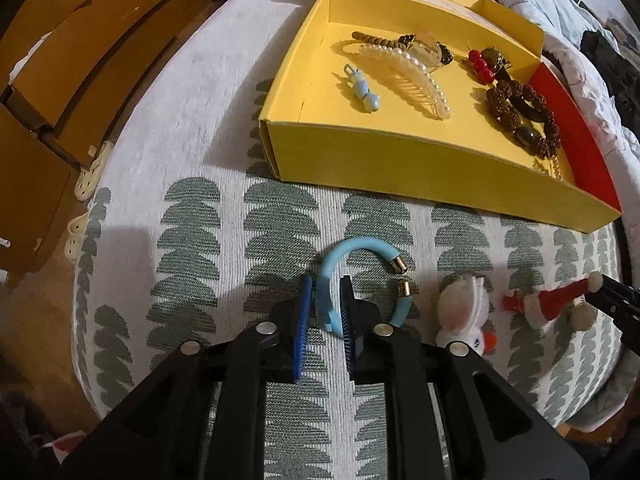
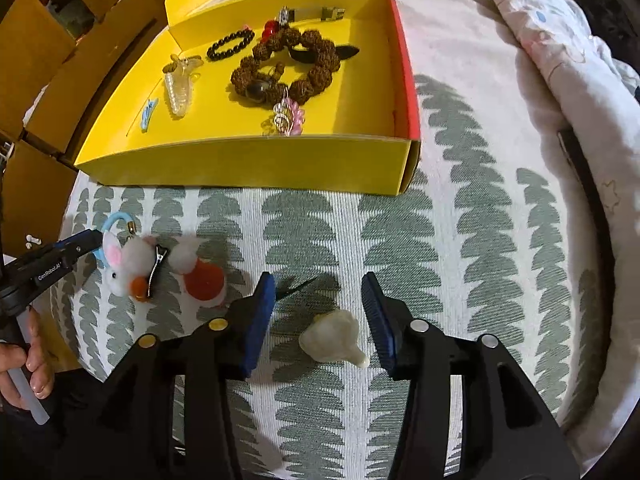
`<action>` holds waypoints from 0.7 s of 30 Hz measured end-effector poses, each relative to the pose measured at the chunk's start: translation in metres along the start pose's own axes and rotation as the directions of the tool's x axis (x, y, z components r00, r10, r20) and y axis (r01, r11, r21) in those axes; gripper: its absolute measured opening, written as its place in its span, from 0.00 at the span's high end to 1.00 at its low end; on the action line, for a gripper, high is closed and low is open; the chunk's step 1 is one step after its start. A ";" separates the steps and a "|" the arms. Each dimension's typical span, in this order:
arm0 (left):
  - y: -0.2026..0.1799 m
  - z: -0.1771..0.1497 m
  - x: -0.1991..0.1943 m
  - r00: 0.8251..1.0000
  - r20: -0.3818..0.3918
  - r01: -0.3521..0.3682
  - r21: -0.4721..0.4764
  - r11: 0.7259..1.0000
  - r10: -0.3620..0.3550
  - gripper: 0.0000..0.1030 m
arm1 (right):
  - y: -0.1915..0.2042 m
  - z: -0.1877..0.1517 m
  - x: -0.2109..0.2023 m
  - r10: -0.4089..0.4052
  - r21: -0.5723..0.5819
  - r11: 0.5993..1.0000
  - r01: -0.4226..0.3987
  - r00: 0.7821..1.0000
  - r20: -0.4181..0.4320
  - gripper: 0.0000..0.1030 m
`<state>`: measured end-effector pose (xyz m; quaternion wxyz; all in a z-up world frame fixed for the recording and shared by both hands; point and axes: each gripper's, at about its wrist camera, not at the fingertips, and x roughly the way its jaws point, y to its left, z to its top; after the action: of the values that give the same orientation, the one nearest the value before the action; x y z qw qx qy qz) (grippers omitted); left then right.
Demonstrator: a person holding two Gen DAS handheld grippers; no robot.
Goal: Organize jewelry
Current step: 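Carry the ornament and bangle out of the box and release them on the bedspread, then grasp the small blue clip figure with the left tool while the right tool grasps the brown bead bracelet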
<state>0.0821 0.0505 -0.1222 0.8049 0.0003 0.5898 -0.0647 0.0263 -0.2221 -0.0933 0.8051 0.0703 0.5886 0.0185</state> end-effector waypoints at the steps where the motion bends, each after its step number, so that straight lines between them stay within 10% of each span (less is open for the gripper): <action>1: -0.001 0.000 -0.002 1.000 0.005 0.001 -0.002 1.000 -0.001 0.84 | 0.000 0.001 -0.003 0.002 0.002 1.000 -0.002 1.000 0.013 0.52; 21: 0.000 0.059 -0.047 0.973 0.170 0.172 -0.065 0.983 -0.159 0.50 | 0.008 0.048 -0.029 0.103 0.024 0.994 -0.109 0.978 0.182 0.52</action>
<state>0.1241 0.0505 -0.0601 0.8420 -0.0862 0.5216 -0.1078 0.0635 -0.2214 -0.0507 0.8516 0.1165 0.5091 0.0453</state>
